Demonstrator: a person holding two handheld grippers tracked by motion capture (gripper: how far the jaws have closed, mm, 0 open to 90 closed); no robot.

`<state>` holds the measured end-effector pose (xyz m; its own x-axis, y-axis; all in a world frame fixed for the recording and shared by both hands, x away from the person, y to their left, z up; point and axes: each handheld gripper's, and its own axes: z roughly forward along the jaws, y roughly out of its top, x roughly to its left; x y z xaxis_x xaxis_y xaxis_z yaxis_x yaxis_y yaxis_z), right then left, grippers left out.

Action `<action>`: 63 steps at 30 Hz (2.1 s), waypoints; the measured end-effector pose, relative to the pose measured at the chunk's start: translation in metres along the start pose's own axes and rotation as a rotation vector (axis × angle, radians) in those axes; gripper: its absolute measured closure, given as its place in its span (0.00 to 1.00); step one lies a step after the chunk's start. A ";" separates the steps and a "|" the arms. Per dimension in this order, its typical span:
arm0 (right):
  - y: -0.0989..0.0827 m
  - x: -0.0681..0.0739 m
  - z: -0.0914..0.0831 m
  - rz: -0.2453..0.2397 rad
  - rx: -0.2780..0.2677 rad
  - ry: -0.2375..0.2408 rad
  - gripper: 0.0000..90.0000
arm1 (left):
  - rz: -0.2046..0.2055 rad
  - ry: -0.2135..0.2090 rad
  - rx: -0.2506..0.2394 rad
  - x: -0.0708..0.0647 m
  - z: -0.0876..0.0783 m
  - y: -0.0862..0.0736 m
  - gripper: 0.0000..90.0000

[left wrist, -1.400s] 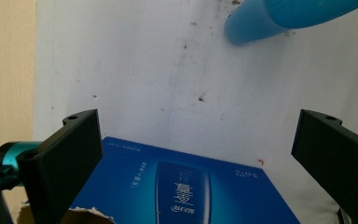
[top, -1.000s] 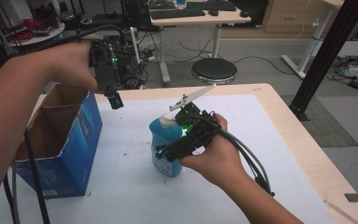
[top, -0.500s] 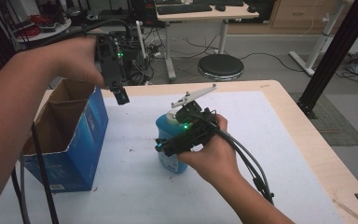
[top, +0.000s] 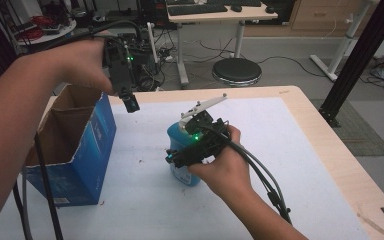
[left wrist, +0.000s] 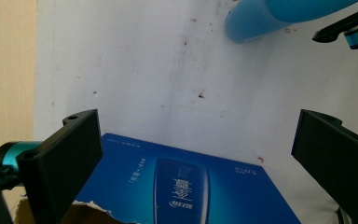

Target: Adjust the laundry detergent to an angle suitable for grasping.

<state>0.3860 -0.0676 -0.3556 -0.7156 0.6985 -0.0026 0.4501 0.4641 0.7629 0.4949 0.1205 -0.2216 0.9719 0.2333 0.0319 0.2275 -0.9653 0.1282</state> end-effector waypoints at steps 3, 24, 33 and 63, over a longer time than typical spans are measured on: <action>0.000 0.000 0.001 -0.002 -0.003 -0.009 0.04 | -0.001 -0.001 -0.001 0.000 0.000 -0.001 0.02; 0.000 0.003 -0.001 -0.021 -0.010 -0.016 0.19 | 0.004 0.009 0.002 -0.001 -0.001 -0.002 0.02; 0.000 0.001 -0.001 -0.023 -0.001 -0.024 0.25 | 0.000 0.016 0.001 0.000 -0.001 -0.004 0.02; 0.001 0.005 -0.004 -0.028 -0.040 0.006 0.48 | -0.007 0.016 0.020 0.001 0.003 0.000 0.02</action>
<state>0.3807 -0.0666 -0.3524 -0.7308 0.6822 -0.0204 0.4083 0.4610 0.7879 0.4958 0.1208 -0.2248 0.9692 0.2419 0.0472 0.2357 -0.9658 0.1084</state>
